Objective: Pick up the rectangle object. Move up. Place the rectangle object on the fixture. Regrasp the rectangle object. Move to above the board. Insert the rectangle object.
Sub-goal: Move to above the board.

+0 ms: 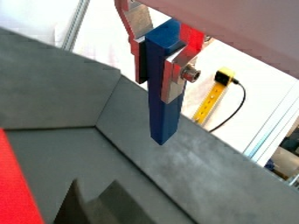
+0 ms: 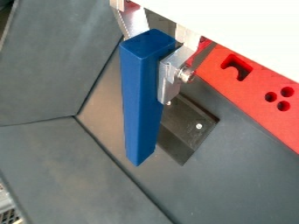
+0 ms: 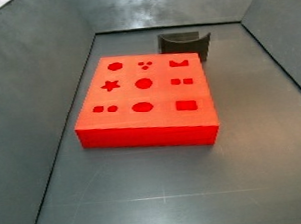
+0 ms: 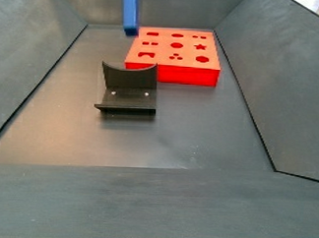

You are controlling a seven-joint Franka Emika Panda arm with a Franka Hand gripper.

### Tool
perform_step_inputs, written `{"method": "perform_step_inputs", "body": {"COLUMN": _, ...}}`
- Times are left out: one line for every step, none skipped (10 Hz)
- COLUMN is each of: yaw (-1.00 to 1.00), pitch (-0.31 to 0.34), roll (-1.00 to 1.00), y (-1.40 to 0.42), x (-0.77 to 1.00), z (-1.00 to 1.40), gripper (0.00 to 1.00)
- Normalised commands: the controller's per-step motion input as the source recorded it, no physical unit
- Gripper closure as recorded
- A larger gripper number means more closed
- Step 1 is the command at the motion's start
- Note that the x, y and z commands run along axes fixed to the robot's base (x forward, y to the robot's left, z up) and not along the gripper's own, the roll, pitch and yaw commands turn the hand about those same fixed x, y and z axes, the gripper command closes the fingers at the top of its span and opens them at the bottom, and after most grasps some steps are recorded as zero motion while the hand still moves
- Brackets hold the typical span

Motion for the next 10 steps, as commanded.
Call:
{"method": "perform_step_inputs", "body": {"yaw": 0.05, "pitch": 0.076, "roll": -0.05, "y": -0.01, "x": -0.03, "z": 0.75, "gripper": 1.00}}
{"method": "perform_step_inputs", "body": {"yaw": 0.05, "pitch": 0.086, "roll": -0.05, "y": -0.01, "x": -0.01, "z": 0.52, "gripper": 1.00}}
{"method": "perform_step_inputs", "body": {"yaw": 0.05, "pitch": 0.098, "roll": -0.05, "y": -0.01, "x": 0.00, "z": 0.29, "gripper": 1.00}}
{"method": "perform_step_inputs", "body": {"yaw": -0.04, "pitch": -0.001, "roll": -1.00, "y": -1.00, "x": -0.57, "z": 0.25, "gripper": 1.00}}
{"method": "perform_step_inputs", "body": {"yaw": -0.04, "pitch": -0.011, "roll": -1.00, "y": -1.00, "x": -0.57, "z": 0.23, "gripper": 1.00}}
{"method": "perform_step_inputs", "body": {"yaw": -0.04, "pitch": -0.026, "roll": -1.00, "y": -1.00, "x": -0.61, "z": 0.26, "gripper": 1.00}}
{"method": "perform_step_inputs", "body": {"yaw": -0.04, "pitch": -0.036, "roll": -1.00, "y": -1.00, "x": -0.62, "z": 0.24, "gripper": 1.00}}
{"method": "perform_step_inputs", "body": {"yaw": -0.04, "pitch": -0.038, "roll": -1.00, "y": -1.00, "x": -0.63, "z": 0.24, "gripper": 1.00}}
{"method": "perform_step_inputs", "body": {"yaw": -0.04, "pitch": -0.041, "roll": -1.00, "y": -1.00, "x": -0.65, "z": 0.24, "gripper": 1.00}}
{"method": "perform_step_inputs", "body": {"yaw": -0.04, "pitch": -0.041, "roll": -1.00, "y": -1.00, "x": -0.67, "z": 0.24, "gripper": 1.00}}
